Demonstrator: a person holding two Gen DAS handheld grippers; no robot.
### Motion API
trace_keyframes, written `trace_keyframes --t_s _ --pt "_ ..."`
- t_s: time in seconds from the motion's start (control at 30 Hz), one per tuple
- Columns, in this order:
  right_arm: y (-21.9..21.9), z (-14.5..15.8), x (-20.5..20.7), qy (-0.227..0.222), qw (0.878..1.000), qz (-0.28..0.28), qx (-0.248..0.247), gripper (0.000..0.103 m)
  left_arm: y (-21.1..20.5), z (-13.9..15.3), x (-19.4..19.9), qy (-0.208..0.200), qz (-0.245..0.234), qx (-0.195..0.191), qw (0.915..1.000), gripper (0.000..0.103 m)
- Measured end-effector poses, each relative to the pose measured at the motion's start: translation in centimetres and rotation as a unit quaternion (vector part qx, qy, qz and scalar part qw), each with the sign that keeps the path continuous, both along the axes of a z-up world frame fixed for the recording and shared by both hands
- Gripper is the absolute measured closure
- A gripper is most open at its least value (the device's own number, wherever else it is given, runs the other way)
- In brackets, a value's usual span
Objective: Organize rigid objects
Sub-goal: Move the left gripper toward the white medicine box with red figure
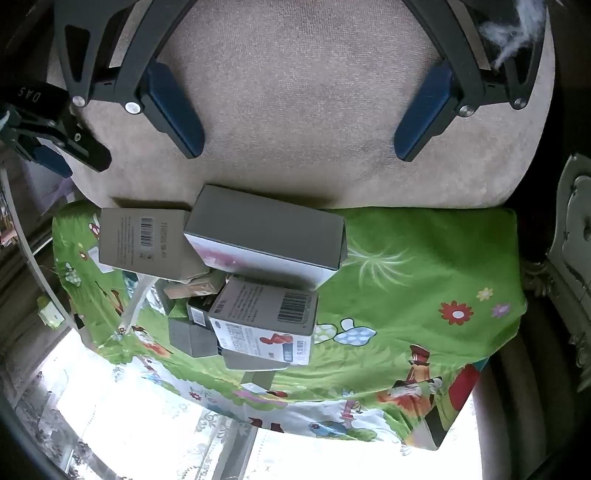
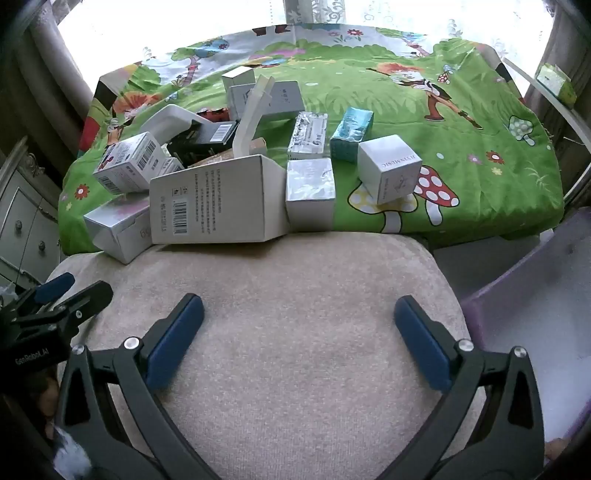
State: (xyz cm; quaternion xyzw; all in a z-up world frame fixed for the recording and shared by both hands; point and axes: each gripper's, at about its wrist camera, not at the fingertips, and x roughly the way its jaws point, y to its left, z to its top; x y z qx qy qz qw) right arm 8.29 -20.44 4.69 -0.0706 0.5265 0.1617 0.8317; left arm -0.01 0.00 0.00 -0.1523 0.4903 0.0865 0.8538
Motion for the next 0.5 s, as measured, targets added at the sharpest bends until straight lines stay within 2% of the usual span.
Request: trace_keyframes --t_s 0.5 --pt "-0.03 -0.02 0.03 0.002 1.000 -0.001 0.002 0.000 -0.22 -0.02 -0.10 0.001 0.010 0.010 0.9999 0.000"
